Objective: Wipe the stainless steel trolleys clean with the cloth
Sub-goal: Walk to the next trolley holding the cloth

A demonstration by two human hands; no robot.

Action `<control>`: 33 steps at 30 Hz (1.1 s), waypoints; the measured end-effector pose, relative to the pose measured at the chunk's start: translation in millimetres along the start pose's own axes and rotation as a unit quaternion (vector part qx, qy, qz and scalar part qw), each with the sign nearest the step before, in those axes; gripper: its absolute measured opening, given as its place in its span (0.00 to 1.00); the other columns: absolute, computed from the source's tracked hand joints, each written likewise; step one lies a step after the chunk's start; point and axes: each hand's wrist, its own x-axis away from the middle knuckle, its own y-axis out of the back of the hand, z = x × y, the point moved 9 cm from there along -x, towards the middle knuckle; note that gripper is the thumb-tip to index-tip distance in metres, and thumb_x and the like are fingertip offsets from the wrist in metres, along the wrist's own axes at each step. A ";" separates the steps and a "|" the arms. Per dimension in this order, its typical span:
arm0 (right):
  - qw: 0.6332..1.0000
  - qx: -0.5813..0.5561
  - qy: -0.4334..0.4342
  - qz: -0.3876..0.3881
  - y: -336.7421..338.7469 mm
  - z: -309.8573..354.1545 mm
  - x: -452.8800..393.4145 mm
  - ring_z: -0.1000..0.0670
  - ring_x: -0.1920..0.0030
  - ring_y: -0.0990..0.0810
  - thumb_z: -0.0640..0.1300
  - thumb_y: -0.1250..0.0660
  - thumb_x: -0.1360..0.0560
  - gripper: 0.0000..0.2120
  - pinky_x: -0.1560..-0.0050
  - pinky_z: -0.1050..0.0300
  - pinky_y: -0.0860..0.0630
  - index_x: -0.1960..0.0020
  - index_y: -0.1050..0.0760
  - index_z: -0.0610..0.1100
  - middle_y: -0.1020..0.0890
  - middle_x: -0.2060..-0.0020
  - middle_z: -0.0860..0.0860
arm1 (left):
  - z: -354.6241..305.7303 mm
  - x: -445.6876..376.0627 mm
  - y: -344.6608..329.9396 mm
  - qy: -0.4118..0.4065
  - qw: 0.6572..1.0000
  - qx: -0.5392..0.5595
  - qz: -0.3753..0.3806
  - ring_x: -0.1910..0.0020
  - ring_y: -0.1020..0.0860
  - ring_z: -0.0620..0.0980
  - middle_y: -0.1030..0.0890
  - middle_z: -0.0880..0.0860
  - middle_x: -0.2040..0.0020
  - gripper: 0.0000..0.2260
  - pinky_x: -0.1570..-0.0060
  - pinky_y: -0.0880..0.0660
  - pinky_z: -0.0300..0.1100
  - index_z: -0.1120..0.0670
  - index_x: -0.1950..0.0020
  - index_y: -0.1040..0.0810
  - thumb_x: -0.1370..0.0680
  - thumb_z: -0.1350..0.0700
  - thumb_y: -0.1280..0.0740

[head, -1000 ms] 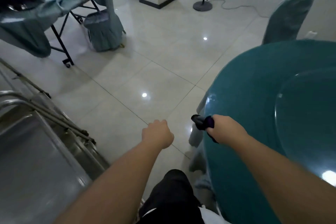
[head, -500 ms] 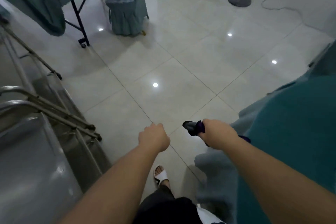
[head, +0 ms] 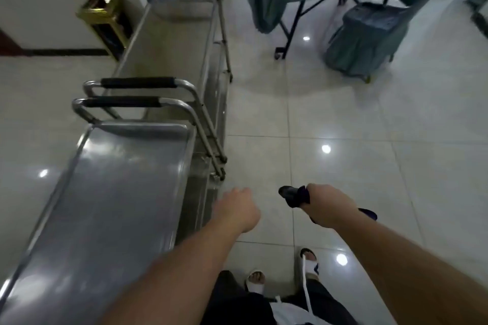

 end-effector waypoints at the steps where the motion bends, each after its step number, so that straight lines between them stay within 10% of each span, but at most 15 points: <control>1: 0.999 0.022 0.031 0.008 5.6 17.5 -14.1 0.44 0.65 0.19 0.55 0.37 0.20 0.12 0.61 0.54 0.24 0.53 0.24 0.46 0.19 0.64 0.47 | 14.1 -0.6 3.3 0.029 0.999 0.028 -0.005 0.32 0.25 0.60 0.27 0.56 0.29 0.18 0.36 0.26 0.54 0.52 0.29 0.27 0.17 0.49 0.41; 16: 0.840 0.354 0.387 0.141 -89.1 170.6 -31.4 0.48 0.68 0.23 0.59 0.37 0.19 0.16 0.69 0.55 0.31 0.57 0.28 0.48 0.24 0.68 0.49 | 95.8 151.3 -159.9 0.411 0.829 0.374 -0.059 0.33 0.24 0.61 0.24 0.58 0.31 0.18 0.36 0.25 0.53 0.53 0.30 0.27 0.17 0.47 0.39; 33: 0.700 0.419 0.522 0.249 -347.1 203.0 87.4 0.49 0.63 0.20 0.52 0.35 0.19 0.07 0.59 0.50 0.20 0.51 0.26 0.50 0.20 0.63 0.50 | 121.6 272.9 -383.6 0.556 0.613 0.557 -0.074 0.35 0.24 0.57 0.25 0.56 0.29 0.22 0.35 0.24 0.53 0.52 0.24 0.29 0.17 0.48 0.38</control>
